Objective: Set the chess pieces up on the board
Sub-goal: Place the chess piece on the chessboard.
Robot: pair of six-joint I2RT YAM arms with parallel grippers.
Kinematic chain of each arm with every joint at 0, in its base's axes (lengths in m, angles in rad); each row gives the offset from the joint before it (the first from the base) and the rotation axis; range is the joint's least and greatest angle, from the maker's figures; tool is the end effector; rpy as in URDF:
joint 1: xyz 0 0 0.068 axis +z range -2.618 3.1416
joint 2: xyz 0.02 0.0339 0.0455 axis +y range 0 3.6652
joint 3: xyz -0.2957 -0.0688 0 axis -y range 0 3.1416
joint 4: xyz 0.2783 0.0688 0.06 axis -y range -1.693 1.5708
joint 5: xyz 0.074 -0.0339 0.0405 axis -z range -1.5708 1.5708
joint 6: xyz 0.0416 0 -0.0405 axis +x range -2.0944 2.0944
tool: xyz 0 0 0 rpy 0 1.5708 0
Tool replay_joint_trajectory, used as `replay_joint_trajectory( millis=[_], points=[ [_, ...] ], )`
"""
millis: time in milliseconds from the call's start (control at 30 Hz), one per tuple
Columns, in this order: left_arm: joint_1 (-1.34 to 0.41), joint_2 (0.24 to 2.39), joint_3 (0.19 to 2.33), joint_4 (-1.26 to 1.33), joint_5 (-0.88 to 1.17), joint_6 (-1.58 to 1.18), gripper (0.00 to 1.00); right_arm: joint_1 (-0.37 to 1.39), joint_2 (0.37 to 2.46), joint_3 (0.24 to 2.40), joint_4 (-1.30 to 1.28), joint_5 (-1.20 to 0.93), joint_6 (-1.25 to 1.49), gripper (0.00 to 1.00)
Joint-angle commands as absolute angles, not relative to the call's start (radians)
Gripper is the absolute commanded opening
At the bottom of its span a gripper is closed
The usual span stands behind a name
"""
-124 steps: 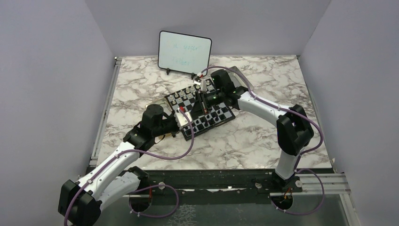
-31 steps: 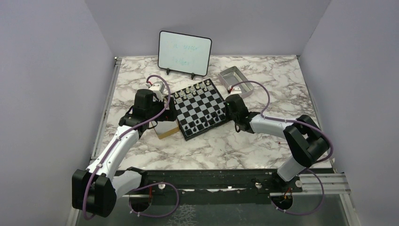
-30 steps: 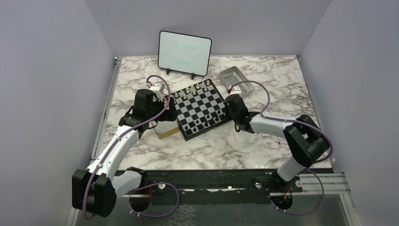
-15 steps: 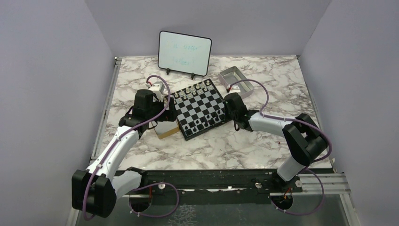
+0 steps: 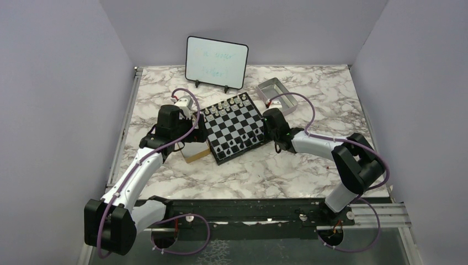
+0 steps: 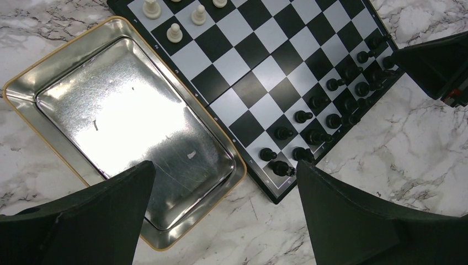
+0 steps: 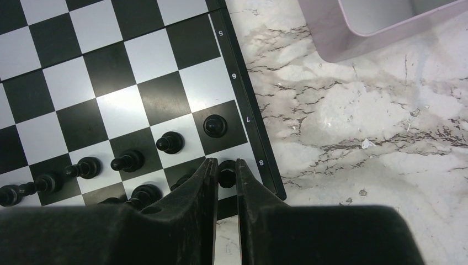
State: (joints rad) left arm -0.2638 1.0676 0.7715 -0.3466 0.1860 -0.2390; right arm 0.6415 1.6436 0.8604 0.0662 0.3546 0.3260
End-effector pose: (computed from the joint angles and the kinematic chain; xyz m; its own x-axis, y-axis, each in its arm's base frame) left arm 0.2423 -0.0734 0.2799 -0.6567 -0.0636 -0.7515 0.2508 0.9213 -0.2972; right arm 0.3021 0.2076 0.1803 -0.6113 -0.0817 -0.7871 -0.1644 0.9861 0.0253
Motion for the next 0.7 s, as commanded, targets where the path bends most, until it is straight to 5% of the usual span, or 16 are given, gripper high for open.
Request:
replay_joint_trajectory(
  millis=[0, 667],
  points=[
    [-0.264, 1.049, 0.762, -0.344, 0.165, -0.243, 0.99, 0.642, 1.661, 0.879, 0.011, 0.377, 0.346, 0.21],
    [-0.264, 1.071, 0.828, -0.369, 0.184, -0.289, 0.99, 0.641, 1.474, 0.919, -0.075, 0.319, 0.343, 0.48]
  ],
)
